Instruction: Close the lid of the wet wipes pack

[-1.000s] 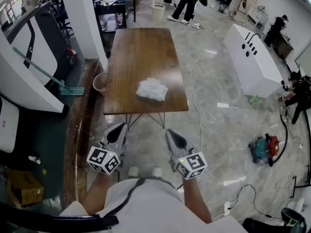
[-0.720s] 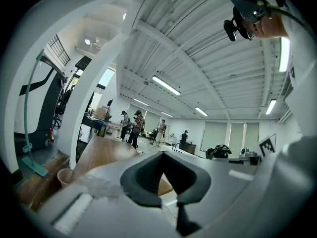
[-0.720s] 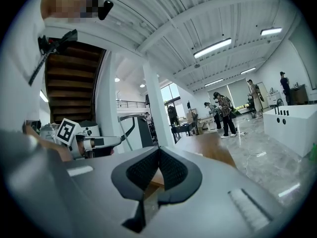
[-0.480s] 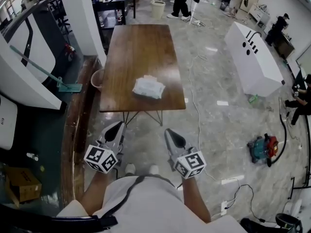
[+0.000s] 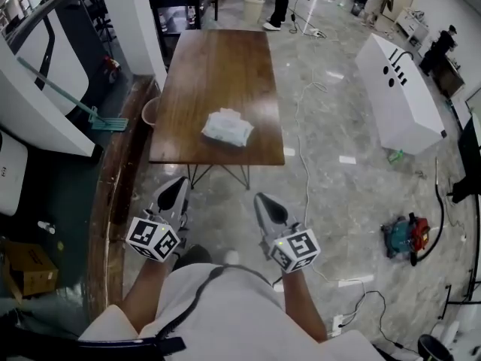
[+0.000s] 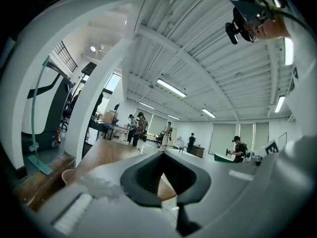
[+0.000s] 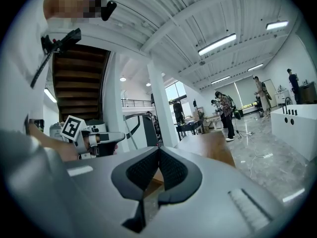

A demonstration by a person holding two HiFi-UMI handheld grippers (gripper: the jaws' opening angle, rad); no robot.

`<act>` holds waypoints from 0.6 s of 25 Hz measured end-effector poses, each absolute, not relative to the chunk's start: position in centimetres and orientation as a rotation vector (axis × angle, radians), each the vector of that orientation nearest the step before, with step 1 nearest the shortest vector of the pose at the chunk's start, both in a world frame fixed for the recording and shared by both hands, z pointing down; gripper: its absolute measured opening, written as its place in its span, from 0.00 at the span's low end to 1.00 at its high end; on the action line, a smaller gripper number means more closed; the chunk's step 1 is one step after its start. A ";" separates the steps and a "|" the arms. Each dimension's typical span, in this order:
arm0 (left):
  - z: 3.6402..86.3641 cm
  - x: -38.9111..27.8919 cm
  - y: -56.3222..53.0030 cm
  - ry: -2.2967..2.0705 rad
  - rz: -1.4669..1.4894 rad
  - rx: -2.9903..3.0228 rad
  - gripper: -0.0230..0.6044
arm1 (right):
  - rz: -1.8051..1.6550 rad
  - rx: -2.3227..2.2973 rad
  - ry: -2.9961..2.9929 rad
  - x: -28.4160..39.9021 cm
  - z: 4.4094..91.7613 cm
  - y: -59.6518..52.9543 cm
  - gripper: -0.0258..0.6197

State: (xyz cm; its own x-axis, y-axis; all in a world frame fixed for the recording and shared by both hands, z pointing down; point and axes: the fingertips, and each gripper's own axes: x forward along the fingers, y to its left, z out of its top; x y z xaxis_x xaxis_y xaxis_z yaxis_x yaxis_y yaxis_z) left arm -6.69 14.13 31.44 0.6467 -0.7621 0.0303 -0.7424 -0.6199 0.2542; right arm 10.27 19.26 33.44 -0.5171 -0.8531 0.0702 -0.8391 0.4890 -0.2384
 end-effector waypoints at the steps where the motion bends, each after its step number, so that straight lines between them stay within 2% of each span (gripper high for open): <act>1: 31.5 -6.5 14.2 -1.229 -0.115 2.621 0.04 | -0.378 -1.507 2.665 10.5 33.6 19.3 0.05; 15: 33.1 -6.2 12.7 -1.296 -0.064 2.571 0.04 | -0.445 -1.478 2.657 11.8 35.1 17.1 0.05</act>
